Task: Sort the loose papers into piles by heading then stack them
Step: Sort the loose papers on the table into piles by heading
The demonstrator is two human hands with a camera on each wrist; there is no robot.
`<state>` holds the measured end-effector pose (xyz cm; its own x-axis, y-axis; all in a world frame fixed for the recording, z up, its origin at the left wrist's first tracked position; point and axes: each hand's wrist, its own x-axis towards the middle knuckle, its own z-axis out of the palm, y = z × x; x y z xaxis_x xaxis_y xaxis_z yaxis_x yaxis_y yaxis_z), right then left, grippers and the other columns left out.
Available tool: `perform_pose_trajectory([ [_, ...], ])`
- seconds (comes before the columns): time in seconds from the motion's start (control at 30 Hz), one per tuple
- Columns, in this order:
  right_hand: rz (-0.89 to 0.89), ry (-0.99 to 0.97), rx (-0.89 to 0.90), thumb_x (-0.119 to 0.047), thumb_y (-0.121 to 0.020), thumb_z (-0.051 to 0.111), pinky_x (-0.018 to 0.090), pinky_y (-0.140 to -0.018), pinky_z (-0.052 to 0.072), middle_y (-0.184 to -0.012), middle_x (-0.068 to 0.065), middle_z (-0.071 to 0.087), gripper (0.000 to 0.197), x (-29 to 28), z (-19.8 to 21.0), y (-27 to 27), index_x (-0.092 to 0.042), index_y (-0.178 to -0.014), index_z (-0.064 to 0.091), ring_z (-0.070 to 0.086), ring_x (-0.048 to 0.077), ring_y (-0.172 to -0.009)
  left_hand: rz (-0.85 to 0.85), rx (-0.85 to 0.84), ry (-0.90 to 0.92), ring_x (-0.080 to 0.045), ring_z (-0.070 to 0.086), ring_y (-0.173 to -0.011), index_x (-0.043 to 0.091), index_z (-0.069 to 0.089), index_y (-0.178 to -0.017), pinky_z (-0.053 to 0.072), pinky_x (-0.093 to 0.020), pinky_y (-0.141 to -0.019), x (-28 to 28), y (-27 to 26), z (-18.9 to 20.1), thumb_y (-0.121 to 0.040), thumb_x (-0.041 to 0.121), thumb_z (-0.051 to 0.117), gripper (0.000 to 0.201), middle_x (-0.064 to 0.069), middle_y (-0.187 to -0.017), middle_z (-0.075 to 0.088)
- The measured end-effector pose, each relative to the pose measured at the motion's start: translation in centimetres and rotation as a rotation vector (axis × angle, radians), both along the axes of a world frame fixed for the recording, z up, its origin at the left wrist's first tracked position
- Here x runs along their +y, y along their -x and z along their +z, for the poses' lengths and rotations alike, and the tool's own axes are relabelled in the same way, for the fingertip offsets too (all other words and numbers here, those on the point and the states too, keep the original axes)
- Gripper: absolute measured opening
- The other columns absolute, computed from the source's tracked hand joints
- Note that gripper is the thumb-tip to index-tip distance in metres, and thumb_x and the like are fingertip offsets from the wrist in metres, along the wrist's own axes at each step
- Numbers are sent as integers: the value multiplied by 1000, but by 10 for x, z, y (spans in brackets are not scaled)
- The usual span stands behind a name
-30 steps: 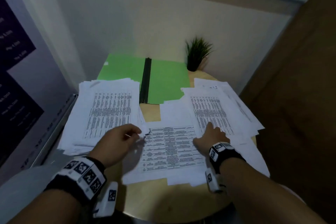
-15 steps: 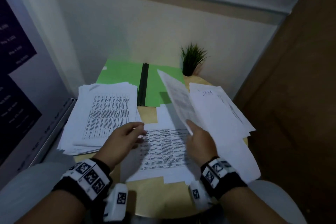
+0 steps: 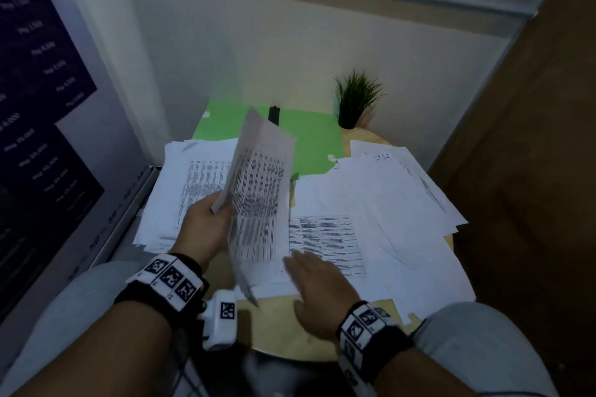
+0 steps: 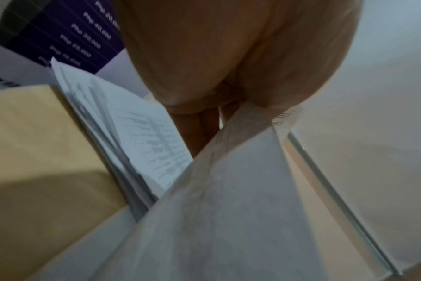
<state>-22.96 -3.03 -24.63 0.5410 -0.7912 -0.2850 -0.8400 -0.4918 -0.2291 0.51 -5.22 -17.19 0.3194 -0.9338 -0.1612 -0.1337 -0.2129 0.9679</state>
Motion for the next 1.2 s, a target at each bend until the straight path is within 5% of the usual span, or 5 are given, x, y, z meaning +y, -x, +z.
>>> perform_pose_trajectory([
  [0.3, -90, 66, 194, -27, -96, 53, 51, -120, 26, -156, 3, 44, 68, -18, -14, 12, -23, -158, 27, 42, 30, -140, 184, -1, 99, -22, 63, -81, 19, 67, -82, 52, -36, -74, -1, -27, 4, -98, 11, 55, 21, -3, -86, 69],
  [0.57, -210, 203, 64, -41, -102, 42, 41, -99, 45, -105, -1, 72, 35, -11, -18, 5, -26, -105, 73, 63, 29, -99, 270, 15, 127, -24, 61, -81, 22, 65, -80, 49, -37, -75, 0, -30, -2, -97, 11, 56, 22, -1, -83, 66],
  [0.73, -422, 120, -162, -40, -107, 38, 33, -67, 42, -76, 1, 65, 42, -21, 9, 11, -20, -88, 69, 60, 27, -75, 303, 36, 154, -19, 61, -75, 27, 68, -80, 48, -32, -71, -2, -26, -3, -97, 20, 59, 21, 3, -79, 67],
  [0.97, -733, 359, -567, -26, -105, 52, 38, -68, 44, -86, 19, 71, 31, -52, 46, 53, -5, -89, 70, 62, 37, -80, 404, 73, 289, 3, 62, -65, 21, 68, -100, 50, -23, -68, -8, -29, 0, -102, 15, 53, 16, 13, -80, 66],
  [1.2, -916, 337, -1084, -20, -108, 48, 27, -64, 38, -67, 8, 50, 39, -49, 76, 51, -10, -70, 54, 46, 11, -65, 201, -8, 280, 3, 59, -65, 29, 66, -86, 49, -22, -63, -5, -3, 4, -103, 16, 54, 24, 19, -72, 67],
])
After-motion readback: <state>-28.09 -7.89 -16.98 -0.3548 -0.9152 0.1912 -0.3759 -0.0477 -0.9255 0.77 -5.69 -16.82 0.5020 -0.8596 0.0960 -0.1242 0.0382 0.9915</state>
